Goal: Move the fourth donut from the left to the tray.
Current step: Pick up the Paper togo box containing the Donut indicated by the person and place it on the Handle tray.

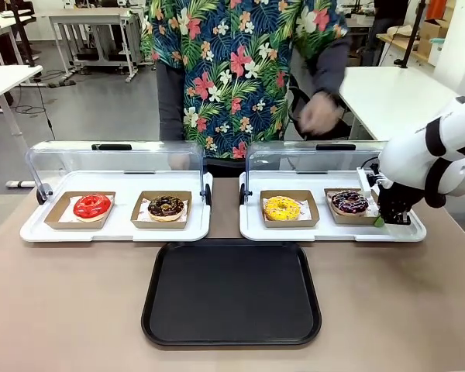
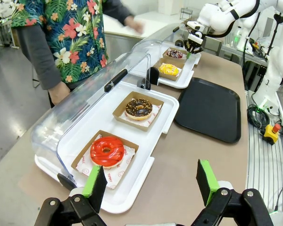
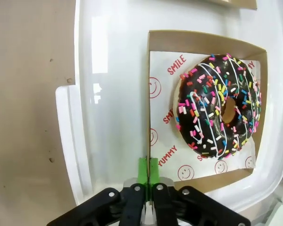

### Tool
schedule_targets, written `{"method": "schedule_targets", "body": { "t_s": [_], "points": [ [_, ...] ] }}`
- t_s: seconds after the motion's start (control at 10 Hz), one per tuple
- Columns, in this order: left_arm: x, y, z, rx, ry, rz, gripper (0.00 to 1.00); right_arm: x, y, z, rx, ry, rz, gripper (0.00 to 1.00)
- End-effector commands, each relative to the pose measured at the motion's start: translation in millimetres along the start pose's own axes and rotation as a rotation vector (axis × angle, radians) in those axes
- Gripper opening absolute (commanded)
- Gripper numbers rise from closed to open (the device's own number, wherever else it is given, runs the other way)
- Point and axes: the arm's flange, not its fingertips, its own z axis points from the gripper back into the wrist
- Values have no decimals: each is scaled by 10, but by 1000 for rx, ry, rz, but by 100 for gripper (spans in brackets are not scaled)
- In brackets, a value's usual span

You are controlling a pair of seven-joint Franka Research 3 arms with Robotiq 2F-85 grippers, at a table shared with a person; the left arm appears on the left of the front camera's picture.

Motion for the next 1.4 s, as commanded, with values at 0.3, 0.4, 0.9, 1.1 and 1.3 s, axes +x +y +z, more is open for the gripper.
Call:
{"method": "schedule_targets", "body": {
  "t_s": [0.3, 0.4, 0.9, 1.1, 1.3],
  "points": [
    [22, -12, 7, -9, -7, 3, 100, 100, 107, 173, -33, -4, 27, 2],
    [22, -12, 7, -9, -7, 3, 100, 181, 187, 307, -71, 0, 20, 2],
    [22, -12, 7, -9, -7, 3, 100, 547, 684, 883, -165, -13, -54, 2],
    [22, -12, 7, -9, -7, 3, 100, 869, 968, 997, -146, -1, -91, 2],
    [22, -12, 7, -9, -7, 3, 100, 1222, 1211, 978, -132, 3, -121, 2]
  ]
}}
